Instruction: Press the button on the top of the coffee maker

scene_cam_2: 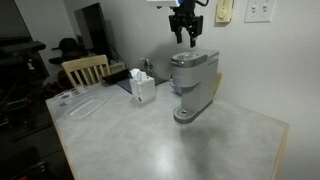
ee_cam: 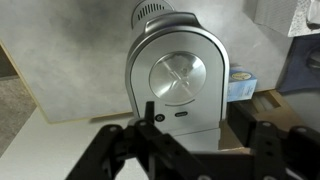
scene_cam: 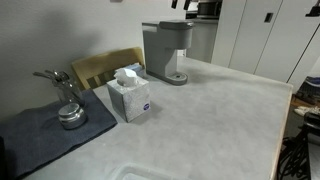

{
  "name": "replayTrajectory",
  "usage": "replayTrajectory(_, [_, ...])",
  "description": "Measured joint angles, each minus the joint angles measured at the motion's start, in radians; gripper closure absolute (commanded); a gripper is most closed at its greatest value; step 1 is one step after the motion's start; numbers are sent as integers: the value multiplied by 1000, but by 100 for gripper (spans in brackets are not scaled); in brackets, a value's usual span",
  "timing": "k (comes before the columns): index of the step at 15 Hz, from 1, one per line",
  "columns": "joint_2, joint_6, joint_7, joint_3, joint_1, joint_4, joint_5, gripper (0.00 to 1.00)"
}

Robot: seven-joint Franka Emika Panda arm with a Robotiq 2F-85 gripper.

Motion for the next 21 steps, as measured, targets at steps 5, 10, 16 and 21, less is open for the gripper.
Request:
replayTrajectory(5, [29,0,-1,-1,-2,31,-9,89])
replayTrajectory(10, [44,0,2,-4,-1,40,-87,100])
replayTrajectory(16, [46,-8,8,-7,1,39,-152,100])
replayTrajectory(21, [46,-40,8,1,1,39,-130,100])
